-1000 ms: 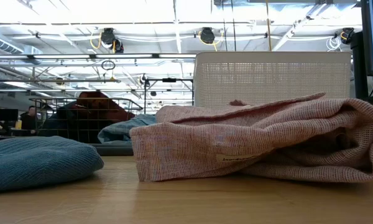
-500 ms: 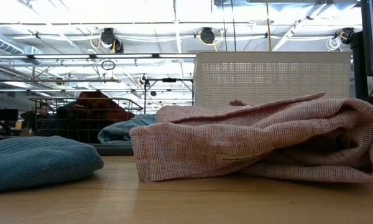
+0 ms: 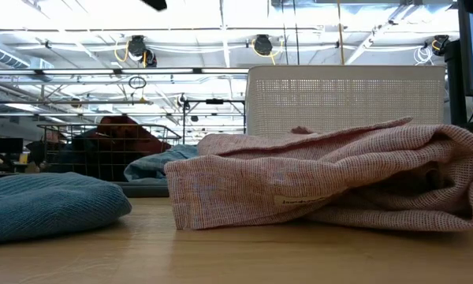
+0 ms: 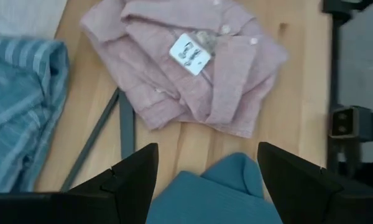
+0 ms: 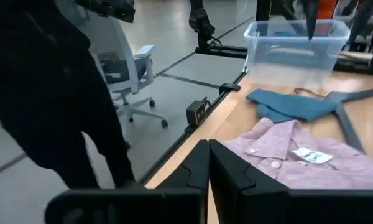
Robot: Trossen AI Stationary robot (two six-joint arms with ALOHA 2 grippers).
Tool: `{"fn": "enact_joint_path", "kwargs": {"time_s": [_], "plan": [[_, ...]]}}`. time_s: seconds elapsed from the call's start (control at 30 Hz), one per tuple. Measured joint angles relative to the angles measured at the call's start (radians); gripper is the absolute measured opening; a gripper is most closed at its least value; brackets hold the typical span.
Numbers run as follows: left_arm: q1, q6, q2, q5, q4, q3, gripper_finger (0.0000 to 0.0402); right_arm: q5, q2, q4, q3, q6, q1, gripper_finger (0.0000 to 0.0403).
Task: Pick & Place Cloths
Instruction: Put the blue sock into the transparent bin
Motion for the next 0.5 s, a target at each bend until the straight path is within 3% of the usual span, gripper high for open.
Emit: {"fn": "enact_joint_path", "kwargs": {"time_s": [0.17, 0.33, 0.5], "plan": [[0.002, -0.067, 0.076, 0.012, -0.018, 0.0, 0.0273, 0.001, -0.012, -0.018, -0.001, -0.055, 0.0, 0.0], [0.002, -0.138, 0.149, 0.099, -0.062, 0.0, 0.0273, 0.0, -0.012, -0.019, -0.001, -0.084, 0.0, 0.0], [-0.004, -0.107, 0.219, 0.106, -0.125, 0.0, 0.0273, 0.0, -0.012, -0.018, -0.001, -0.095, 0.0, 0.0]]}}
